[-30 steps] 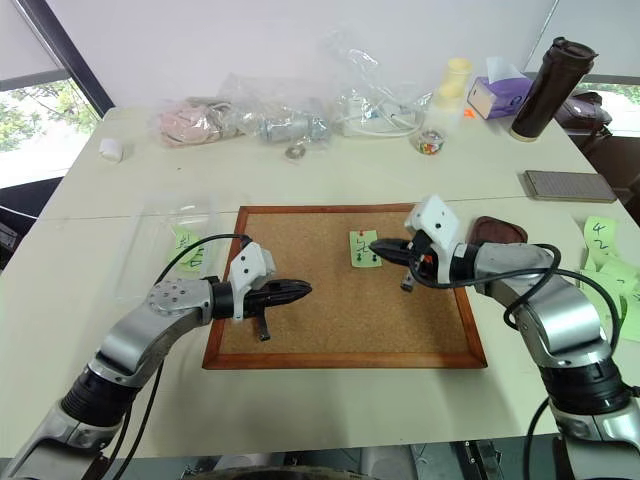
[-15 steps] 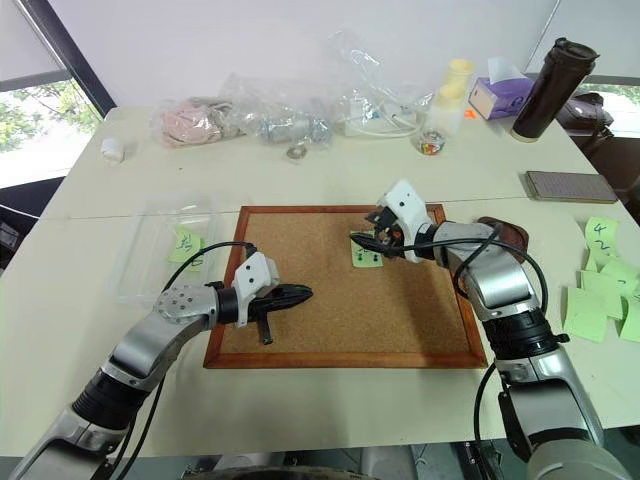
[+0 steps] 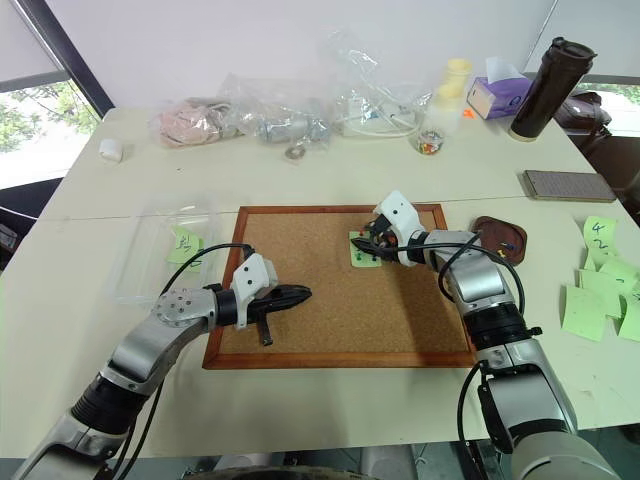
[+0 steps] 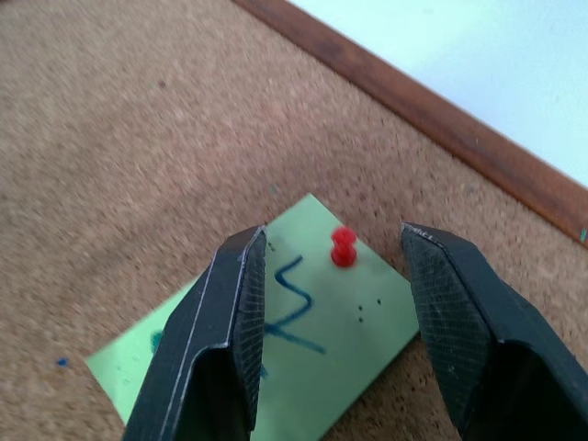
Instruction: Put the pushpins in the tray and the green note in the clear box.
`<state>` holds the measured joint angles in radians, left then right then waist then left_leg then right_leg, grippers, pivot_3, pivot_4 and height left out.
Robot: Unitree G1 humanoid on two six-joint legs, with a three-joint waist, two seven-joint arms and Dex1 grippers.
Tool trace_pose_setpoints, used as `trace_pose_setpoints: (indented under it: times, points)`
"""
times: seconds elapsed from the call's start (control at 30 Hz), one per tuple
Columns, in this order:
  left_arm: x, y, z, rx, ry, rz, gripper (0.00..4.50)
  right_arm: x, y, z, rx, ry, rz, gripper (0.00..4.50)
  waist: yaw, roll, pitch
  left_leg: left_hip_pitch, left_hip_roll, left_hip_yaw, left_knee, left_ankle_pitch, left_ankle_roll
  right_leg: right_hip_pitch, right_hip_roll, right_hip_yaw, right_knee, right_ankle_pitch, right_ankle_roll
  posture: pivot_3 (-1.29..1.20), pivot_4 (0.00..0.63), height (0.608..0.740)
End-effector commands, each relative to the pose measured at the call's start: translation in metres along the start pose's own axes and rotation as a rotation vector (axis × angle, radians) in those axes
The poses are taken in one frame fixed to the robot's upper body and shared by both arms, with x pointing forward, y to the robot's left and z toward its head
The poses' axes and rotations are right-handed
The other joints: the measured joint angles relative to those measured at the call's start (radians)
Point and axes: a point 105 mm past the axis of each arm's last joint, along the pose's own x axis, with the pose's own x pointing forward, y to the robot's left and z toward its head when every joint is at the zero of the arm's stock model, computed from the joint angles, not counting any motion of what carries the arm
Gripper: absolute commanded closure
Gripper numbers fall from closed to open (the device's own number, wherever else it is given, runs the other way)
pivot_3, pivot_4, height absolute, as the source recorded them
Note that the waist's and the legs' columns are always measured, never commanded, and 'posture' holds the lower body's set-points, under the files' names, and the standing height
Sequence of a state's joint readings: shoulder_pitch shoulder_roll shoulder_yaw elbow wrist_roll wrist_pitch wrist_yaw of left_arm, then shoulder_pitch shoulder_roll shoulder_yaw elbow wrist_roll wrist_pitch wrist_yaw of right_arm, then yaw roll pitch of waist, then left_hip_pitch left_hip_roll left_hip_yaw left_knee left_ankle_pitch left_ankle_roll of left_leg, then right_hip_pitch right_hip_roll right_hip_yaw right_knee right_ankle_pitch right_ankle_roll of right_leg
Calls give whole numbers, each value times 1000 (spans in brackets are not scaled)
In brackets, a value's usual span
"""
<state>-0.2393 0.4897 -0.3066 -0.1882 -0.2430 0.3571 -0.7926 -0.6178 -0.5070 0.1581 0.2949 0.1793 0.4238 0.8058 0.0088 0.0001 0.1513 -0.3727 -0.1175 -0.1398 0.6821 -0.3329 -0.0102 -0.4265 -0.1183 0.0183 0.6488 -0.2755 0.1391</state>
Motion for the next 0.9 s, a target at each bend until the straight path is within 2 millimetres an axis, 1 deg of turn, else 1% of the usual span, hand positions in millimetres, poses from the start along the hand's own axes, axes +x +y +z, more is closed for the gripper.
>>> trace_pose_setpoints:
  times: [0.03,0.1,0.13,0.17,0.27,0.37,0.5,0.57,0.63,0.67,0.7,0.73,0.8,0.83,0.9]
  points:
    - [-2,2,-11,-8,48,32,4500,1,-4,11,-29,-34,-5,2873,0,0,0,0,0,0,0,0,0,0,0,0,0,0,0,0,150,740]
    - [-2,2,-11,-7,48,35,4500,1,-4,12,-30,-38,-4,3837,0,0,0,0,0,0,0,0,0,0,0,0,0,0,0,0,150,740]
    - [-3,2,-11,-7,48,36,4500,1,-4,12,-32,-39,-3,4238,0,0,0,0,0,0,0,0,0,0,0,0,0,0,0,0,150,740]
    - [-3,2,-11,-7,49,36,4500,1,-4,12,-33,-39,-3,4441,0,0,0,0,0,0,0,0,0,0,0,0,0,0,0,0,150,740]
    - [-3,2,-12,-14,55,34,4500,0,-3,14,-38,-45,1,4441,0,0,0,0,0,0,0,0,0,0,0,0,0,0,0,0,150,740]
    - [-3,-3,-18,-23,90,12,4500,-8,-7,23,-65,-76,-18,4441,0,0,0,0,0,0,0,0,0,0,0,0,0,0,0,0,150,740]
    - [-3,-6,-22,-46,114,0,4500,-29,-12,51,-81,-159,-54,4441,2,0,0,-1,0,0,0,0,0,-1,0,0,0,0,0,0,150,740]
    - [-3,-7,-22,-50,116,-2,4500,-37,-12,60,-82,-183,-63,4441,1,0,0,-1,0,0,-1,0,0,-1,0,0,0,0,0,0,150,740]
    - [-3,-8,-22,-40,120,-5,4500,-46,-11,70,-48,-228,-66,4441,2,0,0,0,0,0,-1,0,0,-1,0,0,0,0,0,0,150,740]
    - [-3,-8,-22,-39,119,-7,4500,-53,-12,76,-28,-254,-76,4441,2,0,0,0,0,0,-1,0,0,0,0,0,0,0,0,0,150,740]
    - [-3,-9,-22,-41,118,-8,4500,-65,-17,79,-5,-277,-107,4441,2,0,0,0,0,0,-1,0,0,0,0,0,0,0,0,0,150,740]
    - [-3,-10,-22,-45,116,-9,4500,-77,-24,79,18,-293,-147,4441,2,0,0,0,0,0,-1,0,0,0,0,0,0,0,0,0,150,740]
    - [-2,-10,-21,-48,114,-8,4500,-95,-40,73,64,-296,-237,4441,4,0,0,0,0,0,-1,0,0,0,0,0,0,0,0,0,150,740]
    - [-2,-11,-21,-48,112,-8,4500,-110,-56,59,94,-273,-325,4441,3,0,0,0,0,0,-1,0,0,0,0,0,0,0,0,0,150,740]
    - [-1,-11,-20,-48,110,-9,4500,-135,-78,37,144,-236,-456,4441,6,1,-1,0,0,0,-1,0,0,0,0,0,0,0,0,0,150,740]
